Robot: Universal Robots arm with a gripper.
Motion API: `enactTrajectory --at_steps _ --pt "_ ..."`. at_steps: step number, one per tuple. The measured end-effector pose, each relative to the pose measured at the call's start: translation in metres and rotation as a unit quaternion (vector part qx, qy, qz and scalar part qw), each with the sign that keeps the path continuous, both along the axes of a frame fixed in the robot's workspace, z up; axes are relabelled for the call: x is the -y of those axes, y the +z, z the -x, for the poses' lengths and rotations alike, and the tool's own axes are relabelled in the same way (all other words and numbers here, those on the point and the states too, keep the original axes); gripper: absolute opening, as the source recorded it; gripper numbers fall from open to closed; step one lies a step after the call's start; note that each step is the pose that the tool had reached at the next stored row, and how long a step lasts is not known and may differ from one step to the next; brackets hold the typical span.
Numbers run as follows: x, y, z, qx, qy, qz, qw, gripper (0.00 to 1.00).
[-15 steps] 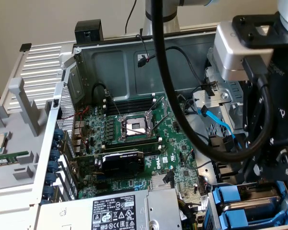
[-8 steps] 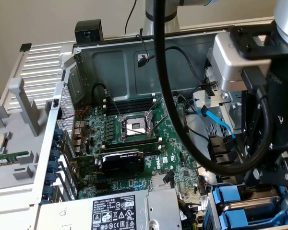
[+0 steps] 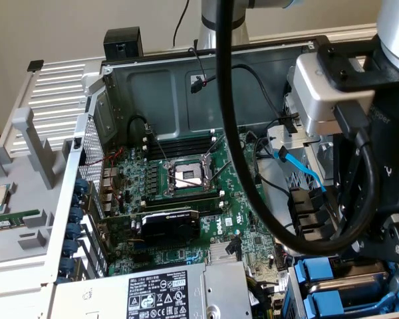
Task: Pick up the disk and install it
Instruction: 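Insert the first disk wire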
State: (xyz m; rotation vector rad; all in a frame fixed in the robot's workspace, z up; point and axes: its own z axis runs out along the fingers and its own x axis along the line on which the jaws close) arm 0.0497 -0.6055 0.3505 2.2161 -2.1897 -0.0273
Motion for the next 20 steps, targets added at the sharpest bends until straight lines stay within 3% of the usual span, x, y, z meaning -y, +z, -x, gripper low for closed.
enactTrajectory --at_steps 7,14,20 --pt "0.0004 -0.0002 -0.0001 -0.0003 -0.014 -0.0008 0.9999 0.16" --pt "0.0005 -0.0005 -0.001 -0.0004 -0.017 -0.0043 0.9998 0.16" --pt "0.001 -0.001 -0.0013 -0.0034 -0.021 -0.0069 0.9998 0.16"
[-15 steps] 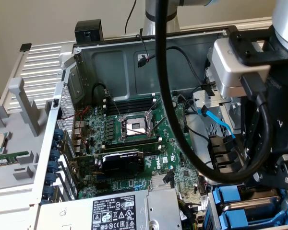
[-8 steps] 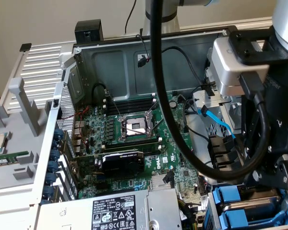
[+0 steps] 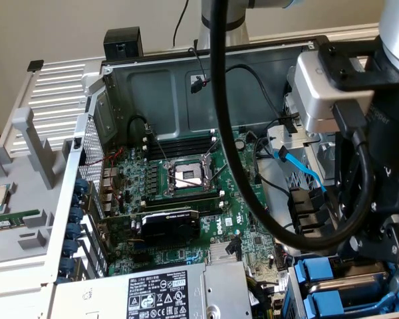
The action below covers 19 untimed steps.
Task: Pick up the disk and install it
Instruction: 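Insert the first disk wire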
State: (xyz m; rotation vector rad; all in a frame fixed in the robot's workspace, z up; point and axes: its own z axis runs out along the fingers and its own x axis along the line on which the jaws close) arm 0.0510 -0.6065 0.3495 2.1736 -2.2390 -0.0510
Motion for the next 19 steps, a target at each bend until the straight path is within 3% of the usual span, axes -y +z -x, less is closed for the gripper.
enactTrajectory --at_steps 11,19 --pt "0.0005 -0.0003 -0.002 -0.0056 -0.002 -0.0001 1.0 0.16" --pt "0.0013 -0.0012 -0.0034 -0.0064 -0.002 -0.0001 1.0 0.16"
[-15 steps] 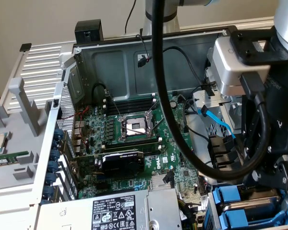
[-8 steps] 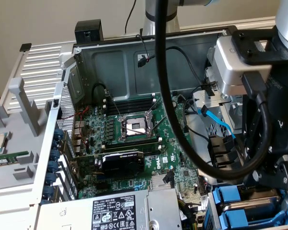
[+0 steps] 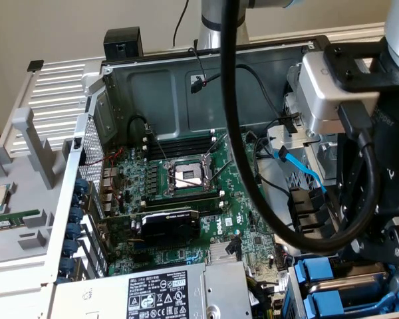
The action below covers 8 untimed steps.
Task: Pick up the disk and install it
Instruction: 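Insert the first disk wire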
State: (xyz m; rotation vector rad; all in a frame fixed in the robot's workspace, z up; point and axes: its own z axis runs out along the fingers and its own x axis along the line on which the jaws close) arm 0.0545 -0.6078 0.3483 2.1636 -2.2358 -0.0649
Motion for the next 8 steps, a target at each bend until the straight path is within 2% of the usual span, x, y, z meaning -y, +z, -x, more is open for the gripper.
enactTrajectory --at_steps 8 --pt "0.0 -0.001 -0.0011 -0.0002 0.0 -0.0006 1.0 0.16"
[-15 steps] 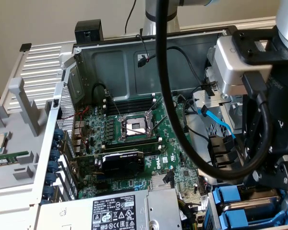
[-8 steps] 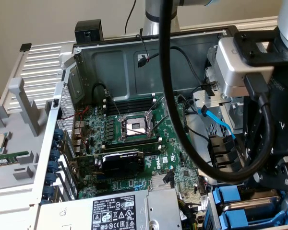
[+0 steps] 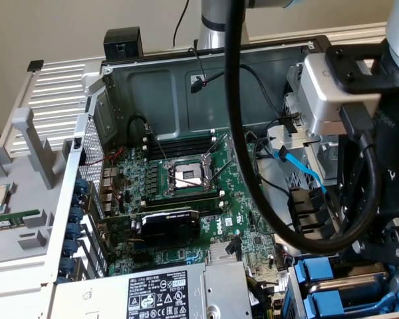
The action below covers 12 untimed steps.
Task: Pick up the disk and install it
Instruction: 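Insert the first disk wire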
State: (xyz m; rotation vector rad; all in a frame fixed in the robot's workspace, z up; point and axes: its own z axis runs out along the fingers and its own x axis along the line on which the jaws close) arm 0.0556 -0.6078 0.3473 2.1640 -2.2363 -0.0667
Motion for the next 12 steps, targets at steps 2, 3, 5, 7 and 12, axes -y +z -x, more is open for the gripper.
enactTrajectory --at_steps 2,3,5,7,12 --pt "0.0 -0.0002 0.0 0.0 0.0 -0.0003 1.0 0.16" --pt "0.0 -0.0003 0.0 0.0 0.0 -0.0004 1.0 0.16" --pt "0.0 -0.0005 -0.0001 0.0 0.0 -0.0004 1.0 0.16" --pt "0.0 -0.0009 -0.0001 0.0 0.0 -0.0005 1.0 0.16" --pt "-0.0001 -0.0013 -0.0001 0.0 0.0 -0.0009 1.0 0.16"
